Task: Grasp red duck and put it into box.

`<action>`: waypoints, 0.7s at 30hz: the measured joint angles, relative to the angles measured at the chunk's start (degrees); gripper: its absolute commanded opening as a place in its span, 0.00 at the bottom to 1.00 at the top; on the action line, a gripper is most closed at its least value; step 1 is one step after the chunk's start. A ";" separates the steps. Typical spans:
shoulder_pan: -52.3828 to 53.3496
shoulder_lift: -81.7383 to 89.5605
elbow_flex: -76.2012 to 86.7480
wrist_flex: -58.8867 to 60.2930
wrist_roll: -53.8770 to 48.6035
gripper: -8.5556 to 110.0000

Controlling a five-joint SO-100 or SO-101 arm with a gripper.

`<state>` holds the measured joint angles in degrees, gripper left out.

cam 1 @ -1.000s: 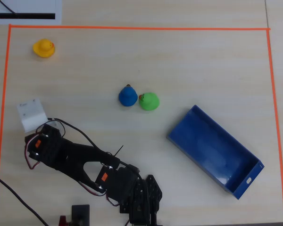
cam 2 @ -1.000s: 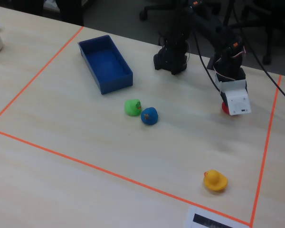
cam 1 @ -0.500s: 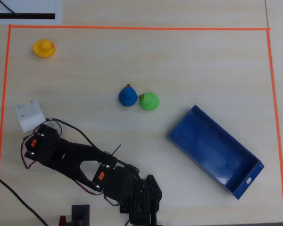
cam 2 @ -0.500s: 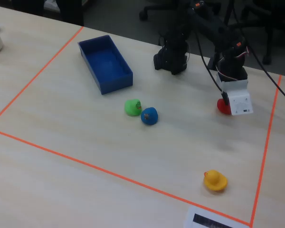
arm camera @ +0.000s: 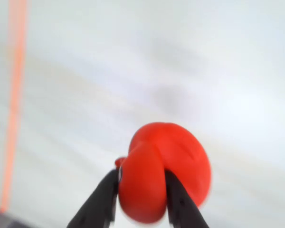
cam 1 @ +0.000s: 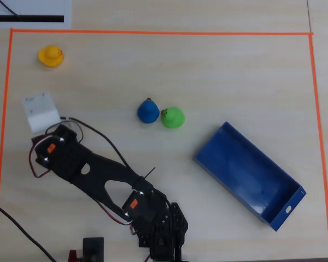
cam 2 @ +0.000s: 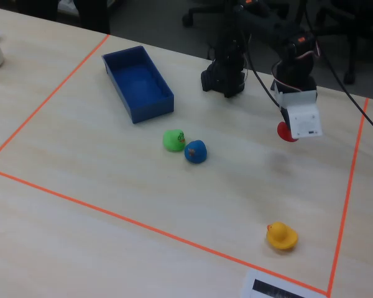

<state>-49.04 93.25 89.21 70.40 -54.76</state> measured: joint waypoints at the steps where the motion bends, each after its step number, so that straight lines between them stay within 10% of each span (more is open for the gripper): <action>1: 2.20 1.05 -2.02 1.32 -1.49 0.07; 21: 84.90 11.87 -11.16 8.00 -31.20 0.07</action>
<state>35.86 105.12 78.05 78.40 -85.96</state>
